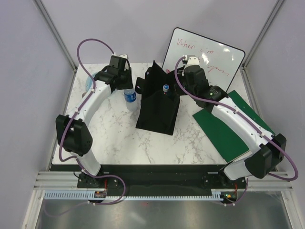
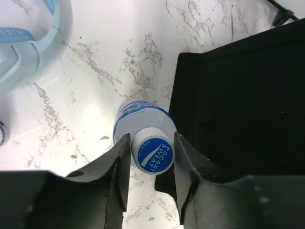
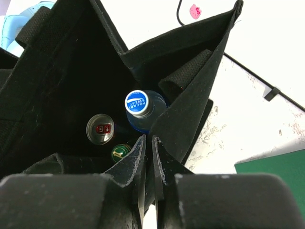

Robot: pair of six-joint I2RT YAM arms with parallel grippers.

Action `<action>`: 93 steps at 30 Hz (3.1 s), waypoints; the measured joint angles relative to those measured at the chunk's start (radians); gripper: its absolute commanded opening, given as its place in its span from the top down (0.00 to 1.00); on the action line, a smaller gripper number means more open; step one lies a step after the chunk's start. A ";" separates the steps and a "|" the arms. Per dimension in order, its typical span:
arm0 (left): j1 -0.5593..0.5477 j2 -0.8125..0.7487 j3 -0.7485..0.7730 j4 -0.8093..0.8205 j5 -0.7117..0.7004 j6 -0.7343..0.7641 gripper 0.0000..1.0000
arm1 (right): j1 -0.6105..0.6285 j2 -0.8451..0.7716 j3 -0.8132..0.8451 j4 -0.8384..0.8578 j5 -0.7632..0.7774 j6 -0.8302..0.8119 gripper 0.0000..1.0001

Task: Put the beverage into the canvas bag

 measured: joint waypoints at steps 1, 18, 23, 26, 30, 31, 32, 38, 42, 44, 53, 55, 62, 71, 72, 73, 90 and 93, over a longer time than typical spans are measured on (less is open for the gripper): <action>0.000 0.000 0.000 0.000 -0.004 0.003 0.79 | 0.000 -0.001 0.000 0.000 0.000 0.000 0.85; -0.018 0.000 0.166 -0.219 -0.121 0.024 0.98 | 0.000 -0.009 -0.011 0.009 -0.023 -0.016 0.91; -0.056 -0.001 0.307 -0.273 -0.182 0.049 0.98 | 0.000 -0.009 -0.019 0.017 -0.041 -0.020 0.97; -0.085 -0.003 0.377 -0.288 -0.209 0.061 0.98 | 0.000 -0.009 -0.023 0.018 -0.052 -0.024 1.00; -0.126 -0.006 0.493 -0.328 -0.232 0.077 0.98 | 0.000 -0.009 -0.024 0.021 -0.073 -0.026 1.00; -0.135 -0.007 0.519 -0.337 -0.236 0.082 0.98 | 0.000 -0.009 -0.025 0.022 -0.075 -0.027 1.00; -0.154 -0.008 0.558 -0.343 -0.246 0.093 0.98 | 0.000 -0.009 -0.027 0.026 -0.079 -0.027 1.00; -0.228 -0.026 0.739 -0.355 -0.275 0.137 0.98 | 0.000 -0.009 -0.034 0.033 -0.093 -0.031 1.00; -0.245 -0.059 0.816 -0.354 -0.278 0.175 0.98 | 0.000 -0.008 -0.034 0.037 -0.098 -0.031 1.00; -0.245 -0.077 0.829 -0.354 -0.277 0.190 0.98 | 0.000 -0.008 -0.034 0.039 -0.102 -0.031 1.00; -0.251 -0.105 0.832 -0.353 -0.212 0.194 0.98 | 0.000 0.007 -0.034 0.053 -0.132 -0.031 1.00; -0.251 -0.105 0.832 -0.349 -0.195 0.193 0.98 | 0.001 0.008 -0.034 0.053 -0.138 -0.032 1.00; -0.251 -0.105 0.832 -0.302 -0.134 0.164 0.98 | 0.006 0.008 -0.034 0.054 -0.146 -0.034 1.00; -0.253 -0.103 0.832 -0.251 -0.050 0.103 0.98 | 0.006 0.008 -0.035 0.054 -0.145 -0.033 1.00; -0.255 -0.101 0.831 -0.245 -0.040 0.098 0.98 | 0.006 0.008 -0.035 0.055 -0.144 -0.033 1.00; -0.257 -0.099 0.824 -0.233 -0.033 0.093 0.98 | 0.007 0.008 -0.035 0.054 -0.142 -0.033 1.00; -0.264 -0.055 0.480 -0.020 0.023 0.067 0.98 | 0.007 -0.044 -0.056 0.057 -0.113 -0.029 1.00; -0.265 -0.051 0.390 0.063 0.032 0.081 0.98 | 0.007 -0.048 -0.059 0.057 -0.114 -0.029 1.00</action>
